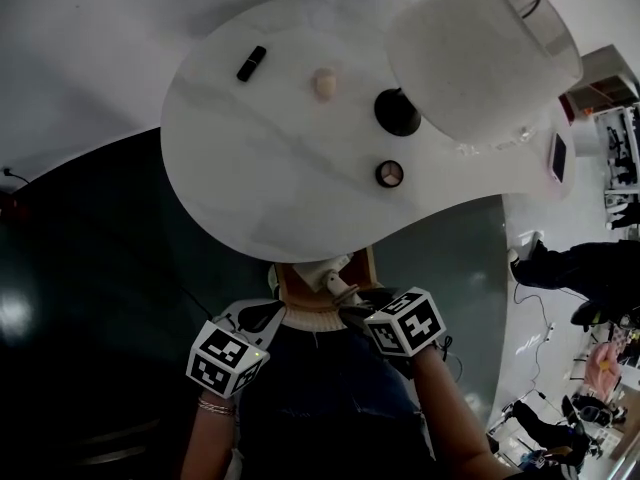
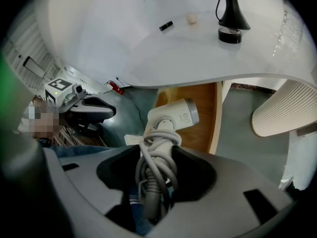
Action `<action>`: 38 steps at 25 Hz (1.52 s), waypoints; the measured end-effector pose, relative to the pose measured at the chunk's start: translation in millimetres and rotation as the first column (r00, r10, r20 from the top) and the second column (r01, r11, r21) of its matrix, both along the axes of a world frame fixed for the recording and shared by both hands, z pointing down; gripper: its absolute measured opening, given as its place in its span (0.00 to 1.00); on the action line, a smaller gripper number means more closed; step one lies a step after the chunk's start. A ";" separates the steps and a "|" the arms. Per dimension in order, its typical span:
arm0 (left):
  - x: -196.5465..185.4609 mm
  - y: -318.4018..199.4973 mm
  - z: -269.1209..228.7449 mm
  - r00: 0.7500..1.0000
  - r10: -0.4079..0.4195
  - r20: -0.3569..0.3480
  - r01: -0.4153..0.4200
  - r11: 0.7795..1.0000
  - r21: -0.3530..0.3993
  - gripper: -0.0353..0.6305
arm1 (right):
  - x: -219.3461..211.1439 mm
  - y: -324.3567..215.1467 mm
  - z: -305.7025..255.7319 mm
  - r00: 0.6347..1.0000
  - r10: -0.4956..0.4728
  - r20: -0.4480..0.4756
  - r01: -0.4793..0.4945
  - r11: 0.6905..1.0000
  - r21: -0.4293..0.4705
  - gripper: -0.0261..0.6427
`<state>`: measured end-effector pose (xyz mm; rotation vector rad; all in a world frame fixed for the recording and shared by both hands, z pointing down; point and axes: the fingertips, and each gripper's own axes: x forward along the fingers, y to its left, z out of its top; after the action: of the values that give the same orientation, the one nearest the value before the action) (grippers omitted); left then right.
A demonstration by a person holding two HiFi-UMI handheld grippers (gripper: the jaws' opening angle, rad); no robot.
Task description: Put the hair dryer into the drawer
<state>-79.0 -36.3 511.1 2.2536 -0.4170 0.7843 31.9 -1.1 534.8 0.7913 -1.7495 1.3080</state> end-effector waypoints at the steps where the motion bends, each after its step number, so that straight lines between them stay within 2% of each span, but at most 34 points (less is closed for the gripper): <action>1: -0.2 -1.2 0.8 1.000 -0.004 -0.004 0.004 1.000 -0.009 0.08 | -0.2 -1.5 0.9 1.000 0.002 0.000 -0.002 1.000 -0.003 0.36; 16: -5.4 -21.4 -4.9 1.000 -0.021 -0.005 0.021 0.999 -0.049 0.08 | 0.7 -23.0 -1.8 0.998 -0.007 -0.056 0.007 1.000 0.002 0.36; 24: 1.7 -28.9 6.7 1.000 -0.029 0.007 0.029 0.999 -0.042 0.08 | 4.4 -30.7 11.4 0.999 -0.013 -0.048 0.013 1.000 0.003 0.36; 30: 29.9 -33.4 15.4 1.000 -0.026 0.016 0.027 0.998 -0.060 0.08 | 28.2 -38.6 21.8 0.999 -0.023 -0.043 0.022 1.000 -0.009 0.36; 38: 27.5 -29.2 23.0 0.999 -0.039 0.020 0.041 0.995 -0.087 0.08 | 22.5 -40.3 32.2 0.997 -0.045 -0.055 0.045 0.999 -0.003 0.36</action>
<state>-51.5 -65.5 534.1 2.1518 -0.4272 0.7884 54.4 -41.4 567.1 0.7756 -1.7133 1.2462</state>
